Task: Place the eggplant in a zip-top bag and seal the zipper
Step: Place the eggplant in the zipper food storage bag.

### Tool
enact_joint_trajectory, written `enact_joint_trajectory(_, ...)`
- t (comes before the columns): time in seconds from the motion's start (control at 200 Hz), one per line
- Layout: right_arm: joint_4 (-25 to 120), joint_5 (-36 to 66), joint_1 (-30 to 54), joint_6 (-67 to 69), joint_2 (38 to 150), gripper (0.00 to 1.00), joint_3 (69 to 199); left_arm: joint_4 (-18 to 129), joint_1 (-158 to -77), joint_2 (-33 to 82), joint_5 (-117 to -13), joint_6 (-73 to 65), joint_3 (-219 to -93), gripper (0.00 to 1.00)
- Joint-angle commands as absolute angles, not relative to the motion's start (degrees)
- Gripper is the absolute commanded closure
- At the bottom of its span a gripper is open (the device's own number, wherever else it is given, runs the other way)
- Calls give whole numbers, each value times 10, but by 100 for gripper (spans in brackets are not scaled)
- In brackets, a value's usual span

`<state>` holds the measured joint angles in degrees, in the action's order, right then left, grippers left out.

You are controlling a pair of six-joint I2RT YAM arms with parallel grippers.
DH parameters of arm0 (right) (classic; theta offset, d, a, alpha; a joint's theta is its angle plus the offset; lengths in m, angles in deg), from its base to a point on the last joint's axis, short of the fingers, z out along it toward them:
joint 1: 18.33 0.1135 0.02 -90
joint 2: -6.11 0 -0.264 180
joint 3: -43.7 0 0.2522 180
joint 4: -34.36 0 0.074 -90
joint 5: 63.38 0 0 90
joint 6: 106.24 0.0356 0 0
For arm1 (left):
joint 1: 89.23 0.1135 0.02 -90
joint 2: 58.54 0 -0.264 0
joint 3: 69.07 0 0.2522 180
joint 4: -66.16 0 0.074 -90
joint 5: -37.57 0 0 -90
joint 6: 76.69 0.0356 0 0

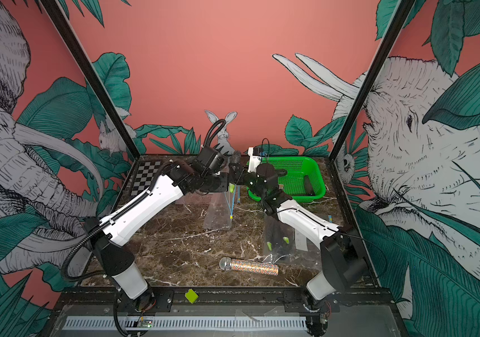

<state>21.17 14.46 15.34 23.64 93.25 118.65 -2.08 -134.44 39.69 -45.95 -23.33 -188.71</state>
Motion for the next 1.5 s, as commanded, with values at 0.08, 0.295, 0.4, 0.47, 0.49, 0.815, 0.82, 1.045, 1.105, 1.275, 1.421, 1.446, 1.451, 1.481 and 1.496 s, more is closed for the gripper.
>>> enact_joint_trajectory(0.08, 229, 146, 160, 159, 886, 88, 1151, -17, -1333, 366, -463, -239, -1883, 100)
enact_joint_trajectory(0.295, 267, 119, 169, 118, 862, 87, 1141, -19, -1329, 375, -467, -236, -1892, 100)
enact_joint_trajectory(0.4, 285, 101, 174, 110, 861, 83, 1144, -17, -1329, 376, -465, -237, -1891, 100)
enact_joint_trajectory(0.47, 291, 102, 178, 108, 861, 80, 1146, -17, -1328, 377, -467, -238, -1890, 100)
enact_joint_trajectory(0.49, 293, 103, 179, 107, 860, 79, 1147, -17, -1329, 378, -468, -239, -1890, 100)
enact_joint_trajectory(0.815, 360, 125, 178, 89, 829, 44, 1170, -19, -1326, 376, -467, -237, -1887, 100)
enact_joint_trajectory(0.82, 362, 125, 178, 89, 828, 44, 1171, -19, -1326, 376, -467, -237, -1887, 100)
enact_joint_trajectory(1.045, 454, 110, 132, 115, 787, 35, 1209, -20, -1322, 369, -462, -235, -1881, 100)
enact_joint_trajectory(1.105, 478, 99, 100, 137, 784, 32, 1218, -19, -1320, 366, -462, -235, -1877, 100)
enact_joint_trajectory(1.275, 581, 78, -3, 165, 815, 23, 1268, -16, -1318, 356, -463, -235, -1866, 100)
enact_joint_trajectory(1.421, 720, 88, -53, 112, 914, 19, 1385, -7, -1315, 346, -463, -236, -1849, 100)
enact_joint_trajectory(1.446, 736, 92, -58, 105, 933, 19, 1401, -3, -1314, 344, -465, -237, -1844, 100)
enact_joint_trajectory(1.451, 739, 92, -58, 103, 937, 19, 1403, -2, -1314, 343, -466, -238, -1843, 100)
enact_joint_trajectory(1.481, 749, 101, -63, 97, 958, 19, 1415, 1, -1313, 341, -468, -239, -1839, 100)
enact_joint_trajectory(1.496, 752, 109, -64, 94, 968, 19, 1419, 2, -1313, 340, -468, -239, -1837, 100)
